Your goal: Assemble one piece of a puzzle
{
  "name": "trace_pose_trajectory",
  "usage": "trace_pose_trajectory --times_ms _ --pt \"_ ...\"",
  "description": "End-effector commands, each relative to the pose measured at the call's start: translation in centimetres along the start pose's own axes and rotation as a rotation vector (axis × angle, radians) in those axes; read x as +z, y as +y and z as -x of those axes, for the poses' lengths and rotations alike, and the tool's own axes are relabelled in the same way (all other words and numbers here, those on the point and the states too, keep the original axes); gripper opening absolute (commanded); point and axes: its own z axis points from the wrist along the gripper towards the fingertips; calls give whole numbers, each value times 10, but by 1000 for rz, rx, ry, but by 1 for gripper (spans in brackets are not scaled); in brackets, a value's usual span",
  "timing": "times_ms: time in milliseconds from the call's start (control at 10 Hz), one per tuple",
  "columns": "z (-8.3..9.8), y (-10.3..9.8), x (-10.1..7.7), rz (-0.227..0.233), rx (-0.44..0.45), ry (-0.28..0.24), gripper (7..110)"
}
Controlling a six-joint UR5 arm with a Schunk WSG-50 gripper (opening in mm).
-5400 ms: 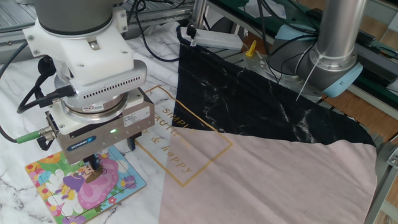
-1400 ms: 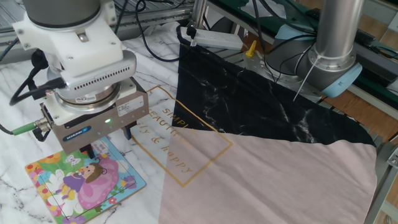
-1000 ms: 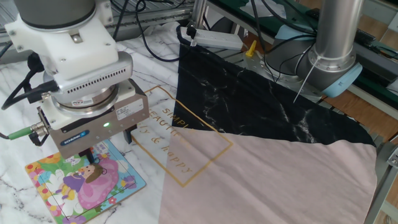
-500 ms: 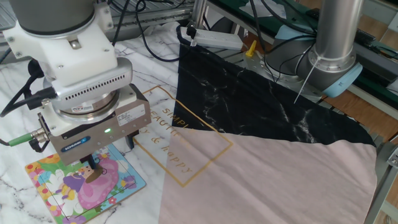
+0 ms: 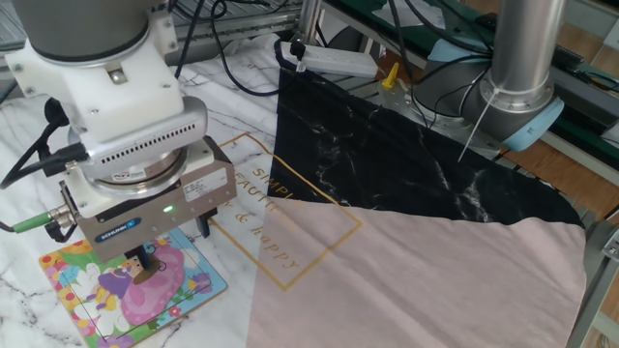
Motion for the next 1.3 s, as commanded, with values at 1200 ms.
trace_pose_trajectory --times_ms 1200 --pt "4 5 -24 4 55 -2 66"
